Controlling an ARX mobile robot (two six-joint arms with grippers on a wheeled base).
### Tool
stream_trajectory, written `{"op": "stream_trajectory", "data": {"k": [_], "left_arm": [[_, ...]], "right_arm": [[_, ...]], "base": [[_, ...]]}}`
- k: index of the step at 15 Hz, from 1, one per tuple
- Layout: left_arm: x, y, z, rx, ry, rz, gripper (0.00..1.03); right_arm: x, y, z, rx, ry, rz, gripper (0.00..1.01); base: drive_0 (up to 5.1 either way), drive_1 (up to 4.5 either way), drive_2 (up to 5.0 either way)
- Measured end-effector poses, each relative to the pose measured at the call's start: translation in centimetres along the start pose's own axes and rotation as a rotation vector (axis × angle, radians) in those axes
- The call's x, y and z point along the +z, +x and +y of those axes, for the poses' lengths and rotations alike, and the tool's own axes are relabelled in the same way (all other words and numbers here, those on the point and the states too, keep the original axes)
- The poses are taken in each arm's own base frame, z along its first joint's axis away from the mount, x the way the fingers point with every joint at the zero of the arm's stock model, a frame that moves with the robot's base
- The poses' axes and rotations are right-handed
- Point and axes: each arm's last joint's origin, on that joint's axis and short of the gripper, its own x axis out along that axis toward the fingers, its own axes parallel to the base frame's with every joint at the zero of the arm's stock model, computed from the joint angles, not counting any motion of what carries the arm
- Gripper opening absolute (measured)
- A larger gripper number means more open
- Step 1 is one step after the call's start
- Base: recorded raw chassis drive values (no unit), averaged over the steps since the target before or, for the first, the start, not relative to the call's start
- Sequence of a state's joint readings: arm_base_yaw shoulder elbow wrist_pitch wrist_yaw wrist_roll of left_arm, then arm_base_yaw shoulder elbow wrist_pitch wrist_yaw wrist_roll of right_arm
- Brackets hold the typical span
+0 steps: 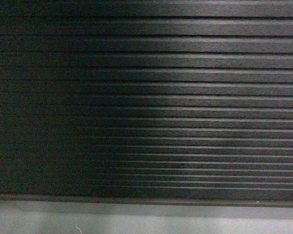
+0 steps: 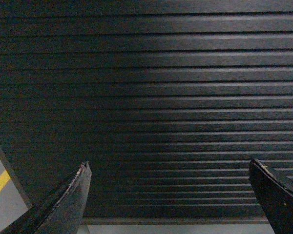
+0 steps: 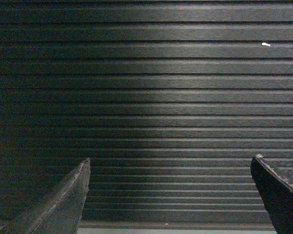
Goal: Place dark red mango on scale at checkout
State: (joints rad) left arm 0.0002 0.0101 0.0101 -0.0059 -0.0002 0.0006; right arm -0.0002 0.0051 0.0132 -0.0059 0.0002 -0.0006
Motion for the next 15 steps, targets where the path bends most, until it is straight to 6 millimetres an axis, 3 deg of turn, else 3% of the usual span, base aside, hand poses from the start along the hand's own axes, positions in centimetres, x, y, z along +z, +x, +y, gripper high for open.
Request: {"op": "stream_trajectory", "data": {"k": [15], "left_arm": [[0.00, 0.00, 0.00, 0.000, 0.000, 0.000, 0.98]], "right_arm": [[0.01, 0.00, 0.00, 0.000, 0.000, -0.001, 0.98]], "base": [[0.0, 0.00, 0.0]]}}
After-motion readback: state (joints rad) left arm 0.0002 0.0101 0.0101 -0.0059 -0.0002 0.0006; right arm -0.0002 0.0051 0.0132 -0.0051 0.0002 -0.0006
